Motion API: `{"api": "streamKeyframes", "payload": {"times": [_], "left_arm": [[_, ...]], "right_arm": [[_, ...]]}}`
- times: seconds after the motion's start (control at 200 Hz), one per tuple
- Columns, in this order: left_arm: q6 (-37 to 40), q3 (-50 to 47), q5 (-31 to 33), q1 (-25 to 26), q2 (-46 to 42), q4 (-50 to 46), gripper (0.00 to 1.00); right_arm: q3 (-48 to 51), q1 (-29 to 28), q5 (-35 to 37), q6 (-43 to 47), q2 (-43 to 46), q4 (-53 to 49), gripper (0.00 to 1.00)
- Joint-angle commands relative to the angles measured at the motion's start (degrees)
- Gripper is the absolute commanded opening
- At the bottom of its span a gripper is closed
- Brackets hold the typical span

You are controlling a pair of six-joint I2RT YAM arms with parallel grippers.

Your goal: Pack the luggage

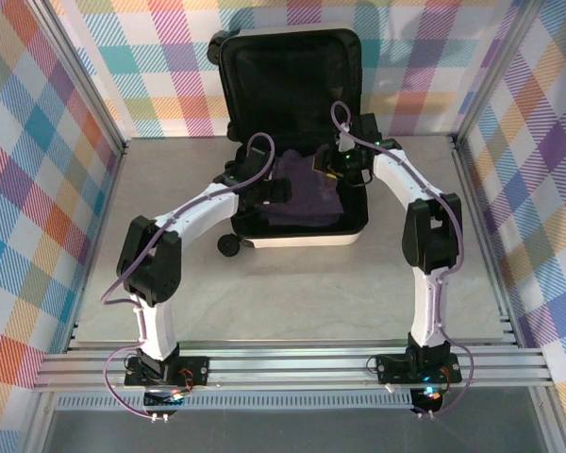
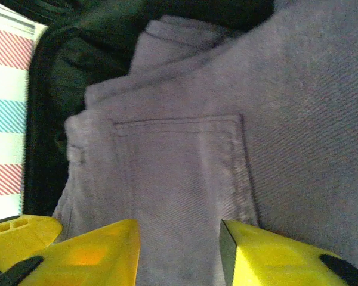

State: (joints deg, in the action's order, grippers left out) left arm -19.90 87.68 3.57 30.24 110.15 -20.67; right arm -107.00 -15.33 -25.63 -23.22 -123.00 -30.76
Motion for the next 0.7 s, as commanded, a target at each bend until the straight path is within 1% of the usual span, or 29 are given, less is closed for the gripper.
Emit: {"api": "streamKeyframes", "payload": {"times": [0.0,0.09,0.19,0.29,0.41,0.54,0.695], "left_arm": [[-0.9,2.9,-0.9,-0.2,3.0,2.5,0.68],[-1.7,4.2,1.9,-0.2,5.6,0.4,0.67],[-2.3,5.9,4.3,-0.2,8.3,-2.2,0.67],[-2.4,8.1,4.9,-0.4,11.1,-4.7,0.67],[-2.4,8.6,4.9,-0.4,12.4,-5.0,0.67],[-1.8,9.7,4.7,-0.6,13.0,-4.8,0.67],[-0.7,9.2,3.8,-0.6,10.4,-3.0,0.67]], "right_arm": [[0.3,0.0,-0.5,-1.5,-1.3,2.6,0.4],[0.8,0.1,2.8,-2.0,-2.7,1.1,0.38],[0.3,0.1,4.9,-2.4,-4.6,-1.2,0.37],[0.0,0.1,6.2,-2.5,-5.8,-2.6,0.36],[-0.2,0.1,7.5,-1.8,-5.9,-3.6,0.36],[-0.6,0.1,6.2,-0.5,-4.5,-3.6,0.36],[1.5,0.1,4.5,0.9,0.9,-2.8,0.36]]}}
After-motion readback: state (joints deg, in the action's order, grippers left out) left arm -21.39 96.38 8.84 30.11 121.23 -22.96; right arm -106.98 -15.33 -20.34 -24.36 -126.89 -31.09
